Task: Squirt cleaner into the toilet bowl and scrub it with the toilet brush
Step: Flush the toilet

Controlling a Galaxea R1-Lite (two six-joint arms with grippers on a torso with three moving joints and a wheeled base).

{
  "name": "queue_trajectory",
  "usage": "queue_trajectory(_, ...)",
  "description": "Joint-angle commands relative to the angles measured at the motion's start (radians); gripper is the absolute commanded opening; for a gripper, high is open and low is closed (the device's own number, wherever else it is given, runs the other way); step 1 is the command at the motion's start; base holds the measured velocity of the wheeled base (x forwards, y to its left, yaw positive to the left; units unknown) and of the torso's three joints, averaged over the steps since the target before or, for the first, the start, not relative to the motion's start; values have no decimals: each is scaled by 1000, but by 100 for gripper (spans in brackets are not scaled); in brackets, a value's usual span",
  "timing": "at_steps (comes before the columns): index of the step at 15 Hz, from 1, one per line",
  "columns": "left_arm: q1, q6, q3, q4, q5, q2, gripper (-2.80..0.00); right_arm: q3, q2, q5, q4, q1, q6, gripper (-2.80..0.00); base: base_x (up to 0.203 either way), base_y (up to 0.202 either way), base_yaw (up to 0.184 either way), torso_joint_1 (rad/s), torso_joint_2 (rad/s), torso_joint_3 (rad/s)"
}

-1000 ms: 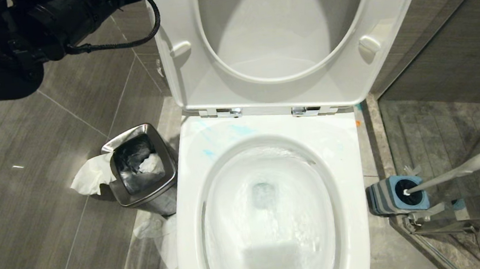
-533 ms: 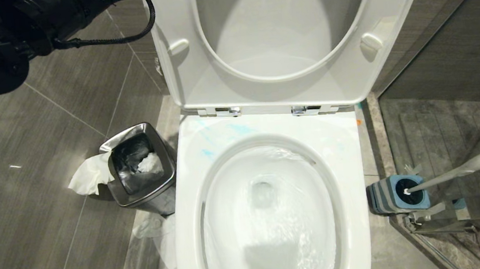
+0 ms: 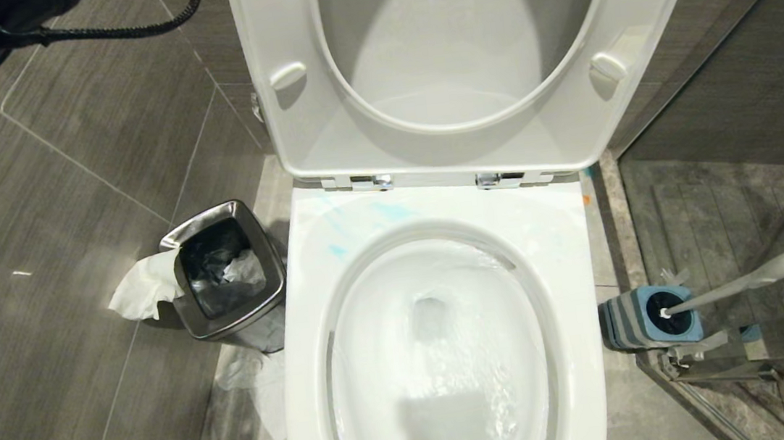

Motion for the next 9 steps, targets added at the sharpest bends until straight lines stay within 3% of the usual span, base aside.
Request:
queue_trajectory(1, 0, -1, -4, 5, -2, -87, -280, 0, 1, 1, 0, 0, -1, -280, 0, 0, 0, 0, 0, 0)
queue_trajectory(7, -1, 7, -4, 113, -11, -227, -280, 0, 1, 1, 0, 0, -1, -280, 0, 0, 0, 0, 0, 0)
queue_trajectory(9, -5, 7, -2, 229, -13, -271, -280, 0, 1, 1, 0, 1, -1, -280, 0, 0, 0, 0, 0, 0)
